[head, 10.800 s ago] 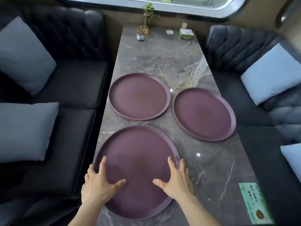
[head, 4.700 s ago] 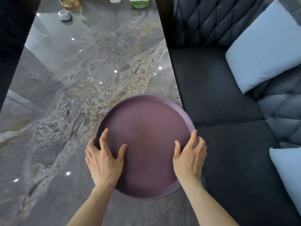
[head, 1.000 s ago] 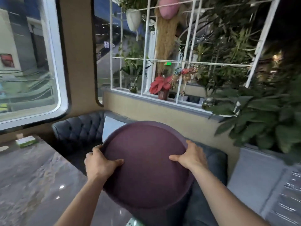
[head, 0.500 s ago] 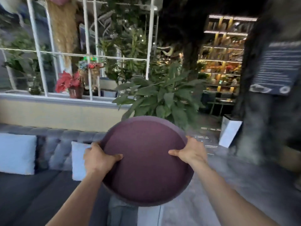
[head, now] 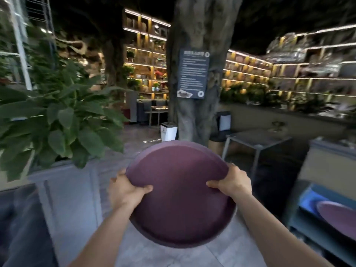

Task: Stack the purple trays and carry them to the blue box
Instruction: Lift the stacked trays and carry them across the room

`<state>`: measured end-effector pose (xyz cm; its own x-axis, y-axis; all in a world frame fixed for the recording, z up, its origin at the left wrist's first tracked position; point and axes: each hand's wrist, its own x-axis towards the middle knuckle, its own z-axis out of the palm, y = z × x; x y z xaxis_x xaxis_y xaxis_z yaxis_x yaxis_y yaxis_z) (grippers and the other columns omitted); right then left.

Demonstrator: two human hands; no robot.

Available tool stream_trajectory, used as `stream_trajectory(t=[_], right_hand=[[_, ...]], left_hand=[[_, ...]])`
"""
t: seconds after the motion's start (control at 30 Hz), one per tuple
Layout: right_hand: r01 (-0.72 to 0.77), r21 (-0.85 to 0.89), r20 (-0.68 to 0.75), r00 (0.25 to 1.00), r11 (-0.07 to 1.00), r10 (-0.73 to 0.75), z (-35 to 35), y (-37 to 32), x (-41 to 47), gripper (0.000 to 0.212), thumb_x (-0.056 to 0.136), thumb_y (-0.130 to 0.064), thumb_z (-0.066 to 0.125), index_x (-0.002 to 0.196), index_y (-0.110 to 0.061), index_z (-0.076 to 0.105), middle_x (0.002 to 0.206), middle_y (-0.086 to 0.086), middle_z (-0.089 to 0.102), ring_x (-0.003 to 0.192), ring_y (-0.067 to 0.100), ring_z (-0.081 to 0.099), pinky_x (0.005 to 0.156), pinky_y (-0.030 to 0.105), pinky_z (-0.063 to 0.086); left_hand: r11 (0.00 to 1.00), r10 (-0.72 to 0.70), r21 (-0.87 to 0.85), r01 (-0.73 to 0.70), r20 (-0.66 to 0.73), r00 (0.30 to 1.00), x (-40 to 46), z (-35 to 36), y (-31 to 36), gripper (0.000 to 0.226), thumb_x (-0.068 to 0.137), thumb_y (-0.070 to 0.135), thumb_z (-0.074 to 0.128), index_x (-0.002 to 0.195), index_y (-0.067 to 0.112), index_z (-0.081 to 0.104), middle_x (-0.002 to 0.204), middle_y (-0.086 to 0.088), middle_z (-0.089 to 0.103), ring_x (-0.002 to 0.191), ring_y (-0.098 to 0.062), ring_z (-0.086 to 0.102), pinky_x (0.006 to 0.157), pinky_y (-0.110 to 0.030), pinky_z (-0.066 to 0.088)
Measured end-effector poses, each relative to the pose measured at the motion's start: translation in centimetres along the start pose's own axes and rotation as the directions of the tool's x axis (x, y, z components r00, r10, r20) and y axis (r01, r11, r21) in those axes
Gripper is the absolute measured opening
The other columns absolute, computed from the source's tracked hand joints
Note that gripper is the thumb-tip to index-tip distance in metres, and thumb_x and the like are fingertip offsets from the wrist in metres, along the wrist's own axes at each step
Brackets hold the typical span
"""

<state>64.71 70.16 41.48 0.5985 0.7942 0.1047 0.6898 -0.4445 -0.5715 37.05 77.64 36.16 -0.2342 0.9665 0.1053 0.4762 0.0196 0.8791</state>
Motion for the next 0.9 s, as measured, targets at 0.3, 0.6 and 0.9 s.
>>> stream_trajectory(t=[0.3,0.6,0.9], right_hand=[[-0.274,-0.019,-0.252,0.932,0.962,0.260,-5.5,8.6,-3.2,0.088,0.057,-0.056,0.090,0.131,-0.025,0.056,0.119,0.005,0.069,0.116,0.031,0.062,0.089,0.039,0.050],[-0.568,0.000,-0.432,0.742,0.823,0.512,-10.3,16.2,-12.9,0.085,0.059,-0.058,0.088,0.129,-0.022,0.056,0.120,0.006,0.068,0.113,0.031,0.064,0.088,0.038,0.053],[-0.728,0.093,-0.523,0.545,0.680,0.655,-12.8,21.9,-20.8,0.086,0.053,-0.060,0.090,0.125,-0.025,0.057,0.115,0.005,0.068,0.106,0.029,0.066,0.086,0.036,0.053]], left_hand=[[0.982,0.185,-0.028,-0.185,0.293,0.938,-1.2,9.4,5.2,0.107,0.040,0.043,0.098,0.133,0.015,0.053,0.122,-0.016,0.062,0.117,-0.038,0.059,0.099,-0.047,0.050],[0.935,0.344,-0.138,-0.327,0.573,0.744,-9.1,16.2,8.8,0.114,0.047,0.043,0.097,0.144,0.015,0.044,0.134,-0.015,0.057,0.128,-0.036,0.051,0.103,-0.046,0.047],[0.895,0.414,-0.198,-0.400,0.703,0.578,-17.5,20.1,10.0,0.111,0.052,0.040,0.096,0.145,0.017,0.040,0.141,-0.014,0.050,0.128,-0.036,0.051,0.097,-0.047,0.048]])
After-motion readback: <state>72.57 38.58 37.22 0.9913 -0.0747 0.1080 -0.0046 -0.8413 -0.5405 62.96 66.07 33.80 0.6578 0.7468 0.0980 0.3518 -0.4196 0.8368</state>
